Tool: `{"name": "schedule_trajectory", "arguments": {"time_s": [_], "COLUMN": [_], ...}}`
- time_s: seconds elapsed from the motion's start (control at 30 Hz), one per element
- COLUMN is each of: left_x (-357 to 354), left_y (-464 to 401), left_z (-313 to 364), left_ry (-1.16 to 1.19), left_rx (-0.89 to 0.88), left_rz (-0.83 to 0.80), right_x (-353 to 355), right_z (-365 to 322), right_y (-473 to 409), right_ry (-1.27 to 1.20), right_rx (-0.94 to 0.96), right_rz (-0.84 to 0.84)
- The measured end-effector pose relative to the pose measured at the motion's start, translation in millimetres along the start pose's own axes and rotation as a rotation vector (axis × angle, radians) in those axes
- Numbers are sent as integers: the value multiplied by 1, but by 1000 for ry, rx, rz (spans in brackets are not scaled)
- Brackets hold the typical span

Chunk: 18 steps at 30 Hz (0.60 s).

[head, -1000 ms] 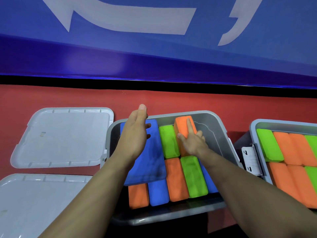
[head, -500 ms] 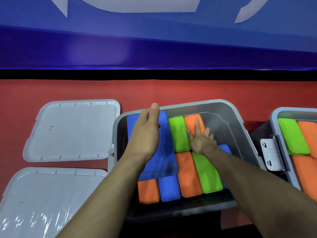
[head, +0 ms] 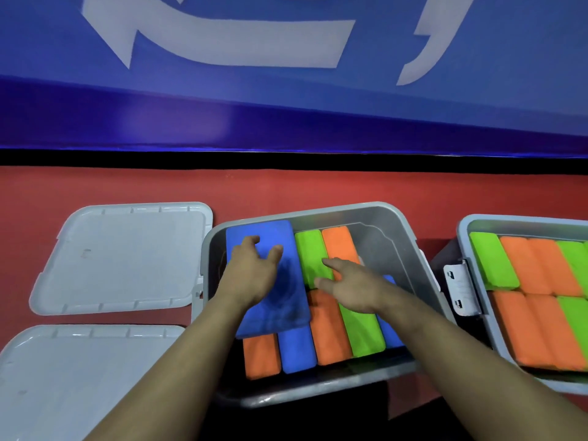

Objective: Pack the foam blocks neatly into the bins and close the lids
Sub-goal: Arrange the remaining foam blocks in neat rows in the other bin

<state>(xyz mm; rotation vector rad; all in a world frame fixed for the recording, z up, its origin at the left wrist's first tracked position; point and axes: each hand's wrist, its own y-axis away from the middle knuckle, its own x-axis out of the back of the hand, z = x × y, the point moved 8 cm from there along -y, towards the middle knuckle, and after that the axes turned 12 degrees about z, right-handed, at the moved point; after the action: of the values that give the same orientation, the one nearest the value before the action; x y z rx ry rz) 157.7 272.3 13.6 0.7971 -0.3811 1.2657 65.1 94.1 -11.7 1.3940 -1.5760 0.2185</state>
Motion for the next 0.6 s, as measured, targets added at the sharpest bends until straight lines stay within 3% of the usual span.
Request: {"name": "schedule_trajectory", "arguments": {"time_s": [0.1, 0.2, 0.37, 0.47, 0.6], "left_x": [5, -2, -59, -41, -33], "left_y": [-3, 2, -15, 15, 26], "left_z": [-36, -81, -160, -110, -83], "left_ry": [-197, -299, -52, 100, 97], "left_rx": [102, 251, 427, 483, 524], "left_rz": [47, 20, -22, -34, 19], "right_x": [17, 20, 14, 7, 9], "right_z": [-29, -50, -59, -53, -50], "right_y": [30, 34, 26, 25, 24], "right_ry": [10, 200, 397, 438, 422], "right_rx": [164, 327, 411, 415, 412], "right_rz": [139, 201, 190, 144, 134]}}
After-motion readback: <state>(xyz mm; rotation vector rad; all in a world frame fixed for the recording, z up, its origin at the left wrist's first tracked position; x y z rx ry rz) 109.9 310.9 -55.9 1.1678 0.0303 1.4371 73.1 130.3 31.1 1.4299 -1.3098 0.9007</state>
